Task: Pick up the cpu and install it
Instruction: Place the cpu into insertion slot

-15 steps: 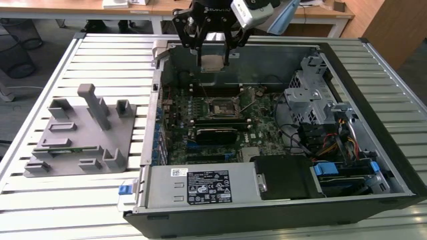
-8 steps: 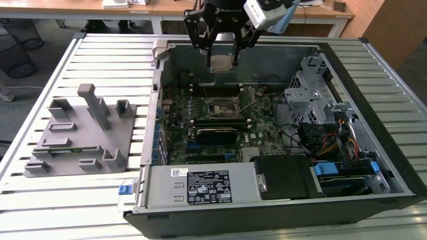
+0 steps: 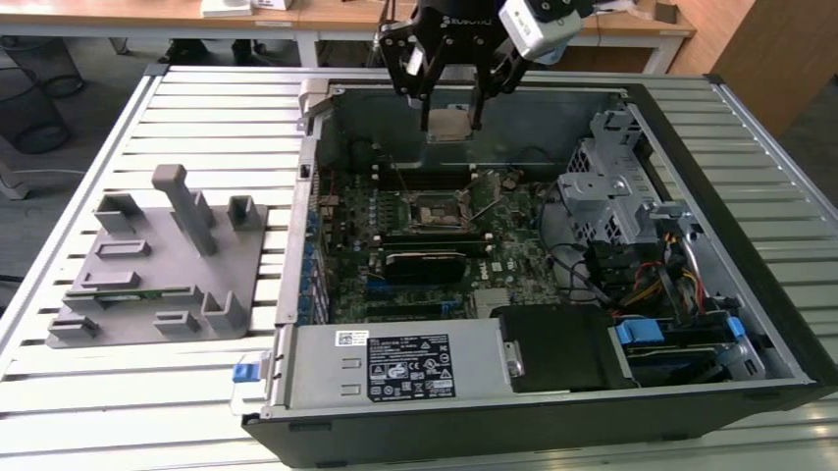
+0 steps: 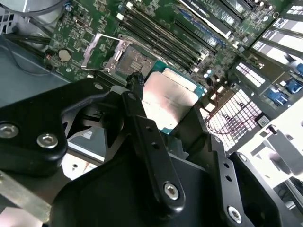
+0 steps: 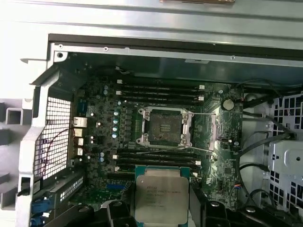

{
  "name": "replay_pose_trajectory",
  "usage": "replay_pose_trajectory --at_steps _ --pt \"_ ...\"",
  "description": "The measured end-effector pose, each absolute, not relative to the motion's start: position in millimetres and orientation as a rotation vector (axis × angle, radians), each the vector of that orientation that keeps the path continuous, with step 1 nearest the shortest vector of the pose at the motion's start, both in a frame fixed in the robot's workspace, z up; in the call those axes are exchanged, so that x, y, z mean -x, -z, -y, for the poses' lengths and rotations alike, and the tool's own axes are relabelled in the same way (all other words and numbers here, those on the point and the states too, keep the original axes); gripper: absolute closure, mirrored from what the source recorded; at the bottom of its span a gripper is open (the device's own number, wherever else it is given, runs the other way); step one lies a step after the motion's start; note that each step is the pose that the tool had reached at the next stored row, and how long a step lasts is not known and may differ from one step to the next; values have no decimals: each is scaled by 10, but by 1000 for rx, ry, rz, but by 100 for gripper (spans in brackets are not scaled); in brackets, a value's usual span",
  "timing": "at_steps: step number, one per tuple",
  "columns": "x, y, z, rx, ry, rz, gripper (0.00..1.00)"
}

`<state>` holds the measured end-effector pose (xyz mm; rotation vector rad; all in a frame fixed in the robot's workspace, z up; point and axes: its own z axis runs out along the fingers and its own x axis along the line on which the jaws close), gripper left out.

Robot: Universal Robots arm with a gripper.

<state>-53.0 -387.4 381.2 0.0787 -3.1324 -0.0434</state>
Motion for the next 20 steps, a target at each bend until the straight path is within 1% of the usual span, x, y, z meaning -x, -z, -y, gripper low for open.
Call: replay_pose_trajectory --at_steps 6,20 --pt "465 -3802 3875 -61 35 3133 45" --pt "464 -3762 3871 273 35 3124 45"
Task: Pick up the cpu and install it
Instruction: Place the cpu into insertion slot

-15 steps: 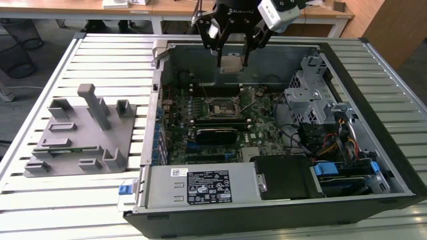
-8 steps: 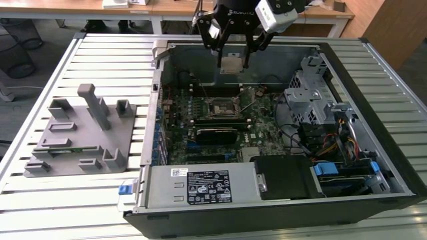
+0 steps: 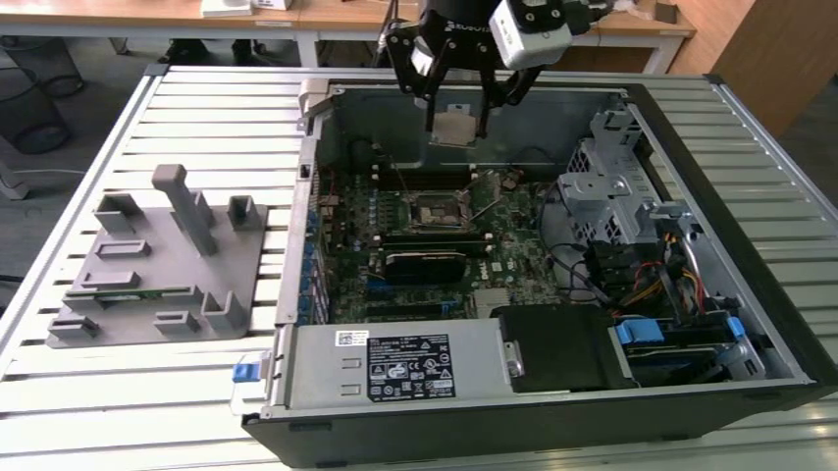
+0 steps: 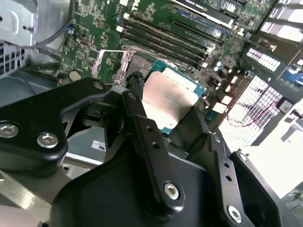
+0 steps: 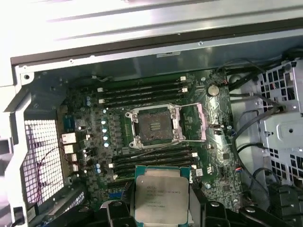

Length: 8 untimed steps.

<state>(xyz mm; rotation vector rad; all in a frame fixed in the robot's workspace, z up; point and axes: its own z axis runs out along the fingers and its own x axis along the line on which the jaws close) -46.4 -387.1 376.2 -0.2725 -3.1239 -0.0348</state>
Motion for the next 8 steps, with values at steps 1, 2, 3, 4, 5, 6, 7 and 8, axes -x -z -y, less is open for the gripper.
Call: replay_pose_trajectory --at_steps 1,2,3,4,5,6,7,8 --pt "464 -3759 3871 300 35 3122 45" --pt "464 -3756 3871 328 35 3119 45" --pt "464 -3753 3871 356 35 3116 45" --pt "464 -3749 3871 384 35 3113 45" --pt "464 -3746 3871 412 35 3110 45" --pt "464 -3743 3871 440 35 3106 45" --pt "464 -3739 3871 471 35 3102 45" --pt "464 -3737 3871 497 35 3098 45"
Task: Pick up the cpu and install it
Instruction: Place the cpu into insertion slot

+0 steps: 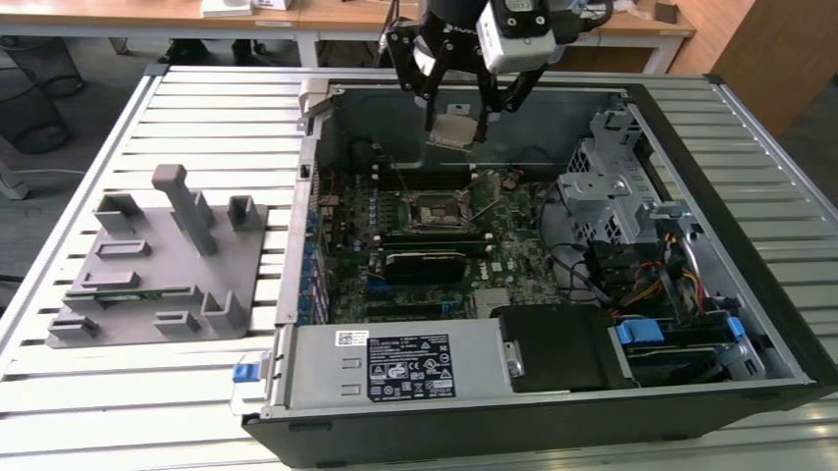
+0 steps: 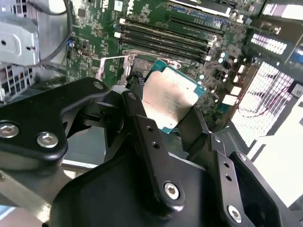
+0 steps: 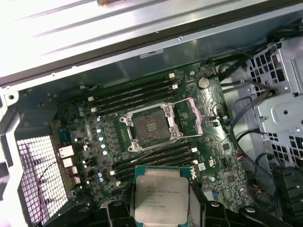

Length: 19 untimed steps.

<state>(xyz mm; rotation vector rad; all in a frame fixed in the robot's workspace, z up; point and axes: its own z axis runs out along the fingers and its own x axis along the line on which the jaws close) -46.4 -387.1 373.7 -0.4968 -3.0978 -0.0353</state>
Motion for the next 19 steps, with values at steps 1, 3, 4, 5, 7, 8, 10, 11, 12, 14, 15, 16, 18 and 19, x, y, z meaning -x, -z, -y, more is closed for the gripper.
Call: replay_pose_trajectory --at_steps 1,3,4,5,7,8,10,11,12,14,15,16,18,19 --pt "464 -3734 3871 526 35 3093 45" --pt "464 -3728 3871 581 35 3084 45" --pt "464 -3725 3871 608 36 3079 45" --pt "464 -3723 3871 634 36 3074 45" --pt "464 -3717 3871 690 36 3062 45" --pt "464 -3714 3871 716 36 3056 45" --pt "464 -3709 3871 767 36 3044 45" --pt "464 -3707 3871 792 36 3038 45" --pt "464 -3704 3871 817 36 3032 45" --pt "464 -3698 3871 868 36 3018 45" --pt "464 -3696 3871 892 36 3011 45" --pt "464 -3694 3871 916 36 3004 45" --pt "464 -3690 3871 963 36 2990 45" --pt "464 -3687 3871 989 36 2982 45"
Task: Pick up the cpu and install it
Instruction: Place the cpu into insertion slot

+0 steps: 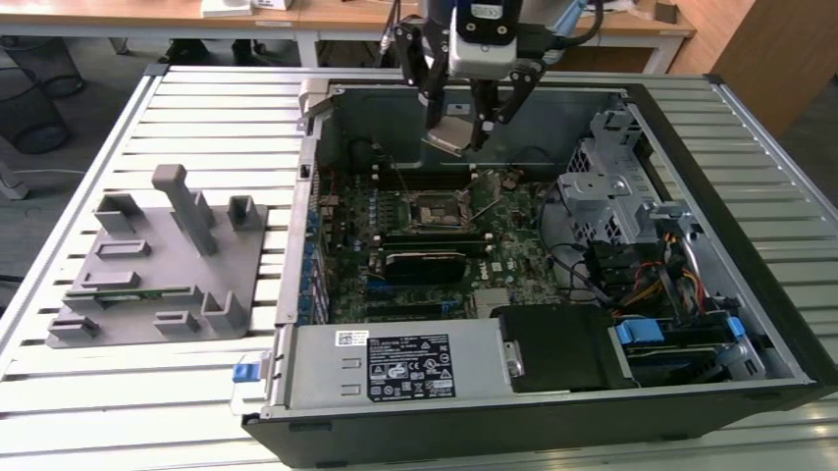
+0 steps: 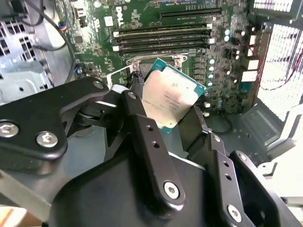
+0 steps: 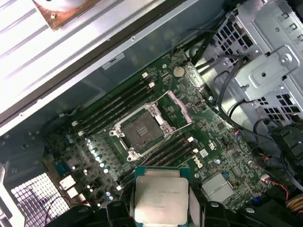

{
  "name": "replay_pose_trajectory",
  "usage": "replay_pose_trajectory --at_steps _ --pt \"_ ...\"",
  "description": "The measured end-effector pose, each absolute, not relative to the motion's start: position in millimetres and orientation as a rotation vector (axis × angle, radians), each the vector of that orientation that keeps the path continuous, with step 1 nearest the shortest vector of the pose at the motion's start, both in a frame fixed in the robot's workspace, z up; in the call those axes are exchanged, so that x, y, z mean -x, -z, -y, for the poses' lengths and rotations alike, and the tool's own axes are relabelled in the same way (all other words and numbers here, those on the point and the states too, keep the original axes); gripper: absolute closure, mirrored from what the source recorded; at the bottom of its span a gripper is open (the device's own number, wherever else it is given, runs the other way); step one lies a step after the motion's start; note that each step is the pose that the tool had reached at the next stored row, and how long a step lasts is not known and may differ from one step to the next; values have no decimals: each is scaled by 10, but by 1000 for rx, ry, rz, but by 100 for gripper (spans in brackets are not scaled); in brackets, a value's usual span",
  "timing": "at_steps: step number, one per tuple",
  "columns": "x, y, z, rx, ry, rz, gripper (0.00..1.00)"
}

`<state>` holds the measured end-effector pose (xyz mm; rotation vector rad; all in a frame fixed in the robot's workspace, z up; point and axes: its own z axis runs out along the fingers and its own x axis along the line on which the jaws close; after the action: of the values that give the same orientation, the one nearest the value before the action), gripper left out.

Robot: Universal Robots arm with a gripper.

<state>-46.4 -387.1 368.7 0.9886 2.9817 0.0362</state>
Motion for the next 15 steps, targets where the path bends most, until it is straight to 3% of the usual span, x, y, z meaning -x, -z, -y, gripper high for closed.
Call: replay_pose_trajectory --at_steps 15 --pt "464 -3600 3871 -1377 -36 -2820 45"
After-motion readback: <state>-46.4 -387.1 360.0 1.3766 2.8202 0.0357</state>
